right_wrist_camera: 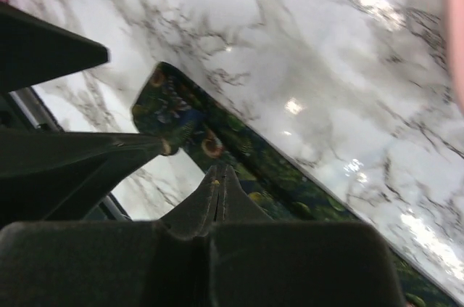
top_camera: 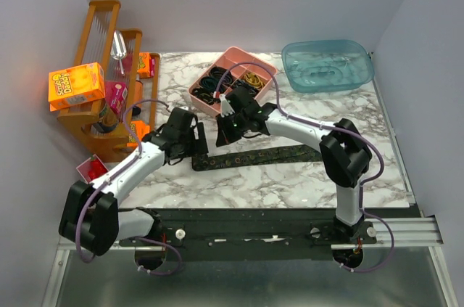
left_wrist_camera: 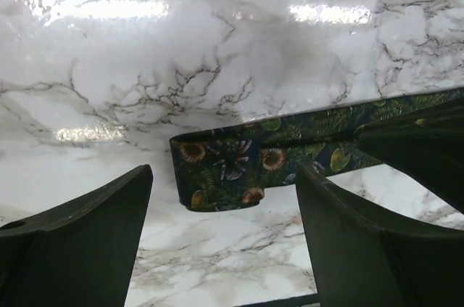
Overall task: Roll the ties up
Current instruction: Roll the tie at the center of the board.
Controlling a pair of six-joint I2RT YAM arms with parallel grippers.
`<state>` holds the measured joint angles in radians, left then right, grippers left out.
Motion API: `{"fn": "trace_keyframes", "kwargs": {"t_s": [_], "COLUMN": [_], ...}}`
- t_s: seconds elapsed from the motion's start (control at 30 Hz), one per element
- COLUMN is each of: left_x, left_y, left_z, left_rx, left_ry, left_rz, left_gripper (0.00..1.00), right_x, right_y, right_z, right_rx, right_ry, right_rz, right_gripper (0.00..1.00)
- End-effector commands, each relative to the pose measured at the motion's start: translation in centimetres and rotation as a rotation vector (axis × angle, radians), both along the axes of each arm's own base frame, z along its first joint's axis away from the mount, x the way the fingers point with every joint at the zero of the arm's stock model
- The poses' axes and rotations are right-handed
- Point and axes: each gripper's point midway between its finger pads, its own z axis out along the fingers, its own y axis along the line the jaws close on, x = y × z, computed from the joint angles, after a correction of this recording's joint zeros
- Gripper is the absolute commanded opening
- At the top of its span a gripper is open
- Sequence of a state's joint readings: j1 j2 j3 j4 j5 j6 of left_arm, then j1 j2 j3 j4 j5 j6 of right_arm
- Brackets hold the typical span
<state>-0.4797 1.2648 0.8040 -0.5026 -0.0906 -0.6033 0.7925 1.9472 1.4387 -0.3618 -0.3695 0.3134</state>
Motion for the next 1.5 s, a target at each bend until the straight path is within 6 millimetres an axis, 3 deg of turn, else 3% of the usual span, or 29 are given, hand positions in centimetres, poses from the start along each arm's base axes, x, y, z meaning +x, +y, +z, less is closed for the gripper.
{"fn": "trace_keyframes", "kwargs": {"t_s": [0.0,0.17,0.2,0.33,0.87,1.47], "left_x": [-0.5,-0.4,-0.8,-0.8,-1.2,-2.3], "left_y": [-0.5,1.1,1.4,2.0,2.5,2.2], "left_z": [0.7,1.0,0.2,0.3,-1.7,-4.2], "left_rx": [-0.221,-0.373,-0.393,-0.519,-0.584,-0.610], "left_ry": [0.002,-0.021,-0.003,-0.014,0.019,0.021], "left_rz": [-0.013,0.064,0.079,0.107,0.145,0.165], "left_gripper": [0.90,0.92,0.92,0.92,0.91,0.69], "right_x": [-1.5,-3.4,-3.6,-4.5,-4.4,-4.6], "right_y": [2.8,5.6,5.9,6.5,5.8,3.9], "right_z": [0.5,0.4,0.1,-1.2,-4.4,-7.7], "right_rx": [0.030,0.033,0.030,0.002,-0.065,-0.153], "right_ry": [0.021,0.031,0.036,0.056,0.065,0.086], "right_rz": [0.070,0.137,0.144,0.166,0.159,0.130], "right_gripper": [0.01,0.01,0.01,0.01,0.01,0.01]}}
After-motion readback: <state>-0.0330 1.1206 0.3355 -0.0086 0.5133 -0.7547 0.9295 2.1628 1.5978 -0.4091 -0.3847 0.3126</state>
